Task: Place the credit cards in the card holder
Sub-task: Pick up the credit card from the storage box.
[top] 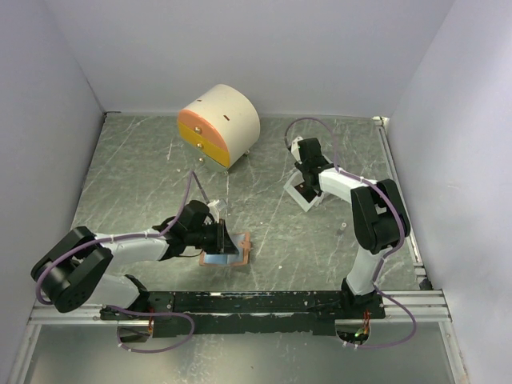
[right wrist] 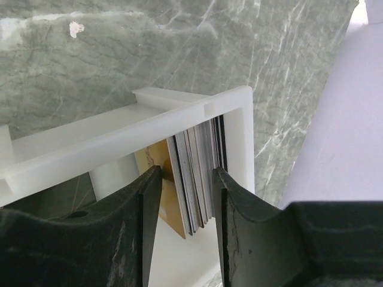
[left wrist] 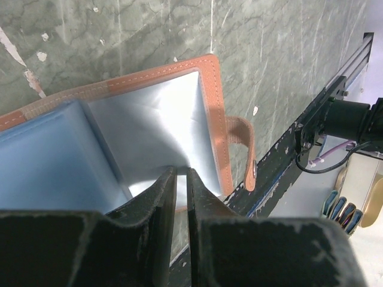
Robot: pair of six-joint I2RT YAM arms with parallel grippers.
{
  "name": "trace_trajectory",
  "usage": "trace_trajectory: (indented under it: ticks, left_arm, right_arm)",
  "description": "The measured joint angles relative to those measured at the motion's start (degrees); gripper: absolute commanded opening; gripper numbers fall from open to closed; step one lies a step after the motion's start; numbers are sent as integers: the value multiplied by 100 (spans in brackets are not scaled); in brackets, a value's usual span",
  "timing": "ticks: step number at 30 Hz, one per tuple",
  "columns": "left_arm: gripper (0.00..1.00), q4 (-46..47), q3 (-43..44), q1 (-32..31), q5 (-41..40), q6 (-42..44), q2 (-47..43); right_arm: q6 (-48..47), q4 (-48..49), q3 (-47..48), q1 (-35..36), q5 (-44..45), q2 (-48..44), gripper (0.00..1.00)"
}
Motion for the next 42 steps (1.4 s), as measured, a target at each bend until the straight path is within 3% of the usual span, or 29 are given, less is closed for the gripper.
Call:
trace_trajectory:
  ticks: [7, 11, 18, 42]
  left_arm:
    - [23, 17, 2, -37, 0, -2, 63]
    - [23, 17, 0, -44, 0, -2, 63]
    - [23, 20, 0, -57, 0, -2, 63]
    - [23, 35, 4, -116, -2, -2, 72]
  right_arm:
    - [-4, 26, 20, -22, -151, 177, 39]
    - [-20, 52, 24, -20, -85, 188, 27]
    - [-48, 133, 42, -20, -37, 188, 21]
    - [-131, 11, 87, -127, -44, 153, 26]
